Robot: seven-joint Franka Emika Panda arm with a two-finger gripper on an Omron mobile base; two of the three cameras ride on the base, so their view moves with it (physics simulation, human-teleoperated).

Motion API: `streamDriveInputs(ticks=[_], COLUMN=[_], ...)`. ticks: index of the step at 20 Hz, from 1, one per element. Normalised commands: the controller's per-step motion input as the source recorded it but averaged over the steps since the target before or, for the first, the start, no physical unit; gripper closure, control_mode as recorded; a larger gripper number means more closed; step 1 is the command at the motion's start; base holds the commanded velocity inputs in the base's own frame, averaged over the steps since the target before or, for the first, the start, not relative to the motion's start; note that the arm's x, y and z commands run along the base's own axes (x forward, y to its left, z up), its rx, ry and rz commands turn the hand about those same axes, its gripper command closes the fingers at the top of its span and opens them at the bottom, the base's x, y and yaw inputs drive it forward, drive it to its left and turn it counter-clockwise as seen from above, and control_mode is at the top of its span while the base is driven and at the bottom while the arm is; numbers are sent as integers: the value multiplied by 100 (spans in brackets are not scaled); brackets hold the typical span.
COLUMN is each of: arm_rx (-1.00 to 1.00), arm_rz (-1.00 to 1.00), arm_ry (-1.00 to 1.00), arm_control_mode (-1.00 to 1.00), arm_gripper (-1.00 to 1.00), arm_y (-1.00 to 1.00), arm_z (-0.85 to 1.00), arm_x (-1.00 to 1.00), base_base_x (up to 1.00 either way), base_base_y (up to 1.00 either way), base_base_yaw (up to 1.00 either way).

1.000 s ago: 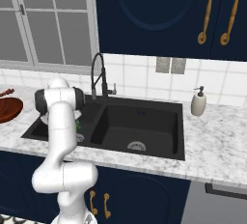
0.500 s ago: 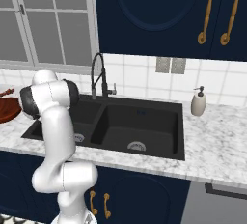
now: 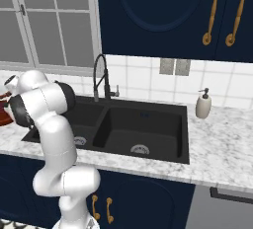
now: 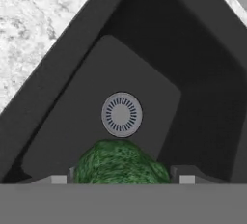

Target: Pick the broccoli from the sink and place it in the bowl. Then pick the bowl and place it in the microwave. Then close the microwave door and press the start button.

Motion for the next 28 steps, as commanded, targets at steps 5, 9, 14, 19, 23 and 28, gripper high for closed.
streamDriveInputs(ticks=[5, 9, 14, 19, 23, 28], arm_rx=[21, 30, 34, 33, 26, 15], arm_rz=[0, 0, 0, -4, -6, -3], arm_ry=[-23, -27, -19, -5, 0, 0], arm_control_mode=[-100, -100, -100, -100, -100, -100], arm_gripper=[100, 100, 100, 100, 100, 100], arm_y=[96, 77, 73, 57, 35, 23], arm_z=[17, 22, 34, 51, 27, -15], arm_x=[-12, -5, 0, -2, -15, -10], base_base_x=[0, 0, 0, 0, 0, 0], base_base_y=[0, 0, 0, 0, 0, 0], base_base_yaw=[0, 0, 0, 0, 0, 0])
